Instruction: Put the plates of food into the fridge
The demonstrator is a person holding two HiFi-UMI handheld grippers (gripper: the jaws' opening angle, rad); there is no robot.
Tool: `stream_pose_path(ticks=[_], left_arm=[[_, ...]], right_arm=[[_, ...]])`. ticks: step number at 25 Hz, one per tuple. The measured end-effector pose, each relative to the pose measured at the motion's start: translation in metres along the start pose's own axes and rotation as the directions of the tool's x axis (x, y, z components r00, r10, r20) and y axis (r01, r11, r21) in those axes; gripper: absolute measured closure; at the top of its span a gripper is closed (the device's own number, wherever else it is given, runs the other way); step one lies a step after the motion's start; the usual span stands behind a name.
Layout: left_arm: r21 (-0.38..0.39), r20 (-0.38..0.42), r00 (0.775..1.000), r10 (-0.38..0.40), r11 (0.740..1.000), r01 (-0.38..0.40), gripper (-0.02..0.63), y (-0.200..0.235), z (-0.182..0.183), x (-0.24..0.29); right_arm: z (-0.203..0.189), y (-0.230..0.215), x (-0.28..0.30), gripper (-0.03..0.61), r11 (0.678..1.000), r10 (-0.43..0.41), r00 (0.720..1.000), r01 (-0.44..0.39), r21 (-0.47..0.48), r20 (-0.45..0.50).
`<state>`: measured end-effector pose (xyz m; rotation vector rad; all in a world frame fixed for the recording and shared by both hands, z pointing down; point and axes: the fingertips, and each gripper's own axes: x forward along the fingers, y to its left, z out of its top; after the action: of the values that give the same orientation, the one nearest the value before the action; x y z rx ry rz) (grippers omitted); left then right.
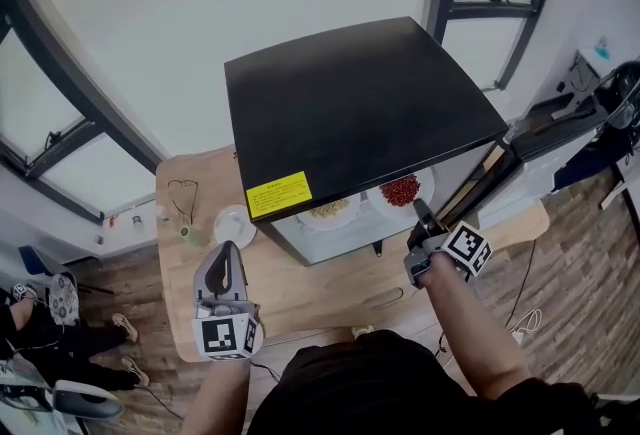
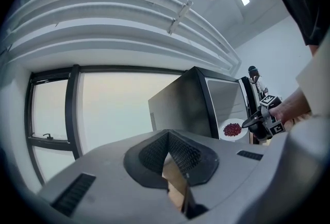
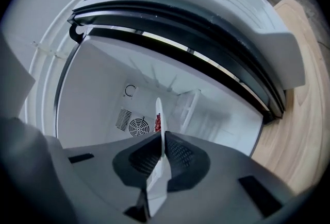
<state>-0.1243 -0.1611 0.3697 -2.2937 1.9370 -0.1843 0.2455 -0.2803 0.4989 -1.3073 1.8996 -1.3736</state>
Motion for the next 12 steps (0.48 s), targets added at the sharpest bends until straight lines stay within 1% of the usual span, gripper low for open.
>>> stream_pose_path(ticks=[3, 5, 6, 7, 9, 12], left_arm=[[0.003, -0.004, 1.000, 0.021, 1.000, -0.021, 0.609, 0.004, -0.001, 0.003], [0.000, -0.009, 0.999, 0.035, 0.999, -0.035, 0.609, 0.006, -0.002, 0.005], [-0.004, -0.015, 0.999, 0.041, 0.999, -0.042, 0.609, 0.007, -0.003, 0.005], [-0.007, -0.020, 0.999, 0.049, 0.999, -0.049, 0.609, 0.008, -0.004, 0.005], [-0.007, -0.027, 0.997, 0.066, 0.998, -0.066, 0.609, 0.010, -0.004, 0.003], [-0.001, -0.038, 0.995, 0.092, 0.996, -0.092, 0.609, 0.013, -0.005, 0.000]], right_arm=[[0.006, 0.004, 0.014, 0.546, 0.998, -0.012, 1.000, 0.010, -0.069, -0.021], [0.010, 0.007, 0.023, 0.546, 0.989, -0.034, 0.999, 0.029, -0.146, -0.031], [0.012, 0.008, 0.026, 0.546, 0.980, -0.050, 0.998, 0.042, -0.196, -0.034], [0.014, 0.008, 0.029, 0.541, 0.966, -0.071, 0.997, 0.060, -0.253, -0.034], [0.017, 0.009, 0.035, 0.522, 0.925, -0.117, 0.993, 0.099, -0.368, -0.029], [0.021, 0.009, 0.044, 0.493, 0.840, -0.180, 0.984, 0.148, -0.522, -0.012]])
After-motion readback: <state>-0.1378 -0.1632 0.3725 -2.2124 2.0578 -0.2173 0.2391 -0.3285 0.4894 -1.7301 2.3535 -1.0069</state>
